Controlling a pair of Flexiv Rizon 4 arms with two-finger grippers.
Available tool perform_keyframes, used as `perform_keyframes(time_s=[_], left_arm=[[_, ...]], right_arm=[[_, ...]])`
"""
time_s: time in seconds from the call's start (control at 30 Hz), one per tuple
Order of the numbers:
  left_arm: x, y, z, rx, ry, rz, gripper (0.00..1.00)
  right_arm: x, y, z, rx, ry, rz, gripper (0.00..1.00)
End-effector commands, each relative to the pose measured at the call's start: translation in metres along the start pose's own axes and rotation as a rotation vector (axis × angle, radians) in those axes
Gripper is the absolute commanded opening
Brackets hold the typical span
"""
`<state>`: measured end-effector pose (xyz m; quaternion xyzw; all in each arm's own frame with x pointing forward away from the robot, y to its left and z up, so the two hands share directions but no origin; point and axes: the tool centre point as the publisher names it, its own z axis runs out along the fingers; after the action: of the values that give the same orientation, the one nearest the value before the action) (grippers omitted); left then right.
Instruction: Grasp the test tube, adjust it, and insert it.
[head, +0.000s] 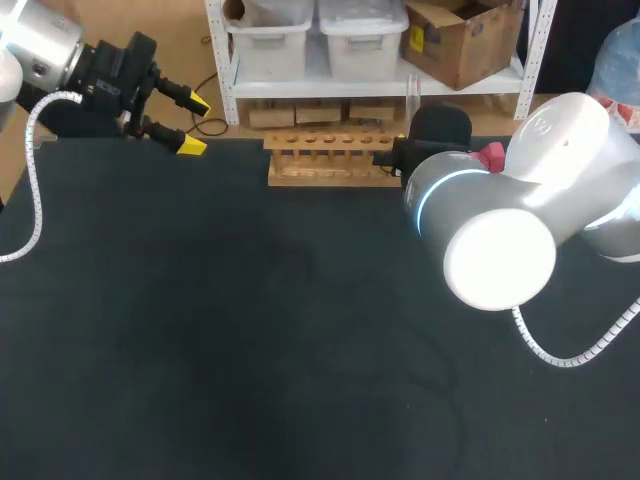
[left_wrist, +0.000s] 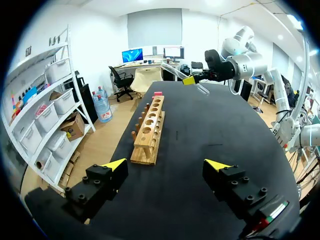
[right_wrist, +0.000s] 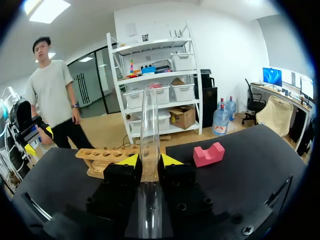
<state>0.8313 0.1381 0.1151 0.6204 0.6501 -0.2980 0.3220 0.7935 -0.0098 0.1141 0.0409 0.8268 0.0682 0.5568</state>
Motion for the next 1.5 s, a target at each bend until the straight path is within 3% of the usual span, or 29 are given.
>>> perform_keyframes(time_s=[0.03,0.23,0.63,1.5], left_arm=[[0.000,0.000,0.000,-0.002,0.000,0.001,1.00],[0.000,0.000,0.000,-0.002,0.000,0.001,1.00],[0.000,0.000,0.000,-0.002,0.000,0.001,1.00],[0.000,0.000,0.000,-0.002,0.000,0.001,1.00]], right_arm=[[0.006,0.009,0.005,0.016,-0.008,0.003,0.00],[0.018,0.025,0.017,0.041,-0.001,-0.020,0.00],[0.033,0.057,0.039,0.004,0.059,-0.046,0.00],[0.051,0.061,0.071,0.059,0.113,-0.080,0.00]])
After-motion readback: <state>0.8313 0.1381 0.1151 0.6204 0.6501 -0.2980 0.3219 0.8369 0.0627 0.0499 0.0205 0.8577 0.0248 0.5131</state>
